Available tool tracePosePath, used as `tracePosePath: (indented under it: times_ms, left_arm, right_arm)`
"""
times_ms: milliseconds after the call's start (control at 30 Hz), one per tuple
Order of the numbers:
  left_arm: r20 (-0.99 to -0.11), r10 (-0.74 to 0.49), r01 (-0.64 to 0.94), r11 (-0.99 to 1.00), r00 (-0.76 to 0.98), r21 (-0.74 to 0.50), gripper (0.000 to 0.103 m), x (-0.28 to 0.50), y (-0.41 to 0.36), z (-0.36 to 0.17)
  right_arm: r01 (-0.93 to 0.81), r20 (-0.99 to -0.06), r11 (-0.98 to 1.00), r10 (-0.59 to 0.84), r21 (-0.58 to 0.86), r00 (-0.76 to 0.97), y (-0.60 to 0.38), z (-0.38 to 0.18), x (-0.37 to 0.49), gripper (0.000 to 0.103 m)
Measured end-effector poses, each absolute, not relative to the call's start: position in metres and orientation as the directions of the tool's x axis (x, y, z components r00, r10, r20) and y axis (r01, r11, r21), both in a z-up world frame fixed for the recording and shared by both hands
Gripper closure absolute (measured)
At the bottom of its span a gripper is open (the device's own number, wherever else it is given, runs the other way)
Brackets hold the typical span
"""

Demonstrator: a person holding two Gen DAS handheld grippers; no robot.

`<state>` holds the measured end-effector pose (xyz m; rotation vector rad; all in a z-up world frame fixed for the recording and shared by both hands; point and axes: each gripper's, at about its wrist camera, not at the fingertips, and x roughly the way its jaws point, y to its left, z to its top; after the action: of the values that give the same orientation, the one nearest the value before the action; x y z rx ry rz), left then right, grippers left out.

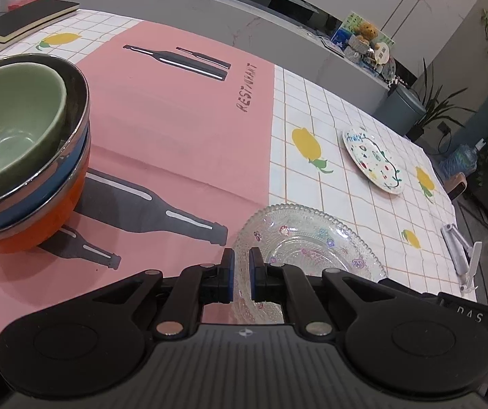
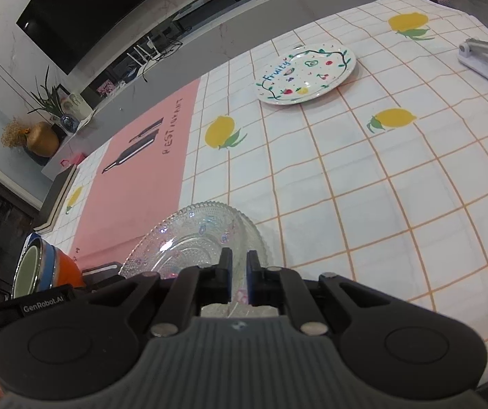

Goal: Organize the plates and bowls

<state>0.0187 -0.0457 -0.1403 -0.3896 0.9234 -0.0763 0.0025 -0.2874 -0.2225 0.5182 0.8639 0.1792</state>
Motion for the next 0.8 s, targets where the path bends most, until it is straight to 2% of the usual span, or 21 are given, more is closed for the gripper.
tracePosePath:
  times_ms: [800]
  left_arm:
    - [-0.794, -0.186, -0.057, 0.962, 0.579, -0.268, 0.095, 0.021, -0.059, -0.142]
  right_arm:
    - [0.013, -0.723, 0.946, 0.238, 0.323, 0.649, -0.268, -0.225, 0.001, 0.097]
